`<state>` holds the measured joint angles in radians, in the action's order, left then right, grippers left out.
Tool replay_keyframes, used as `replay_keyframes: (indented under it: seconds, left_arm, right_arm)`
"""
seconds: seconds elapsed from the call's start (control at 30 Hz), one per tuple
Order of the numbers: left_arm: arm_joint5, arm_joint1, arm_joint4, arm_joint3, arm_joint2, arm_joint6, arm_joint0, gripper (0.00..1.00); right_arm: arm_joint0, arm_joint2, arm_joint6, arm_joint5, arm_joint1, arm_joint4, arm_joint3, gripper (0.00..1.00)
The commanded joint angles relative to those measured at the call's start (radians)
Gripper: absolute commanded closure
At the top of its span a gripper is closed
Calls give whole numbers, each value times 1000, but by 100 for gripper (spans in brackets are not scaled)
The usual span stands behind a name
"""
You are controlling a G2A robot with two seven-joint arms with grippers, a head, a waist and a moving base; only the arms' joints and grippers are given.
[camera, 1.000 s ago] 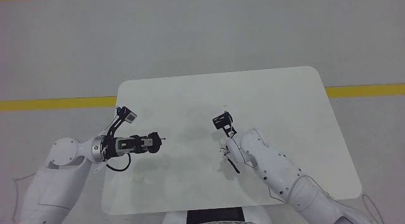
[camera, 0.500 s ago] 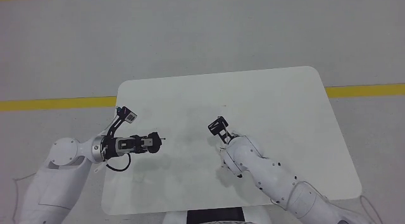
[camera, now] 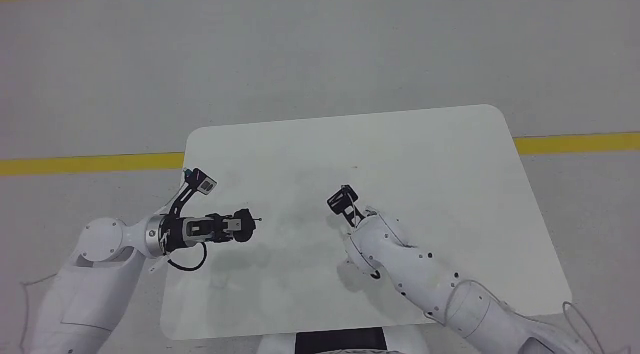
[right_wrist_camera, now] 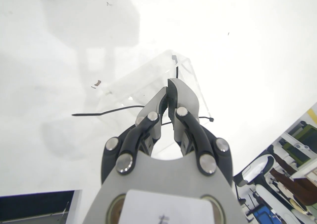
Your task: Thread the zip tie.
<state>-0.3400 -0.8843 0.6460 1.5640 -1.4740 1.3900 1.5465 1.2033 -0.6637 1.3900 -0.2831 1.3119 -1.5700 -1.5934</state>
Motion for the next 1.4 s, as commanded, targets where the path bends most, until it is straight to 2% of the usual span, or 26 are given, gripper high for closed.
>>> replay_keyframes:
  seconds: [0.0,0.2,0.27,0.37,0.6,0.9,1.37]
  left_arm:
    - [0,0,0,0,0,0,0,100]
    - [0,0,0,0,0,0,0,100]
    - [0,0,0,0,0,0,0,100]
    - [0,0,0,0,0,0,0,100]
    - [0,0,0,0,0,0,0,100]
    - [0,0,0,0,0,0,0,100]
    - [0,0,0,0,0,0,0,100]
  right_arm:
    - [0,-1,0,0,0,0,0,100]
    - [0,-1,0,0,0,0,0,100]
    - [8,-7,-43,11,-1,0,9,100]
    - [1,0,-46,12,-6,0,9,100]
    - [-36,51,-27,-12,-27,0,6,100]
    - [-94,148,0,-57,-55,0,19,100]
    - [-110,179,0,-57,-62,0,43,100]
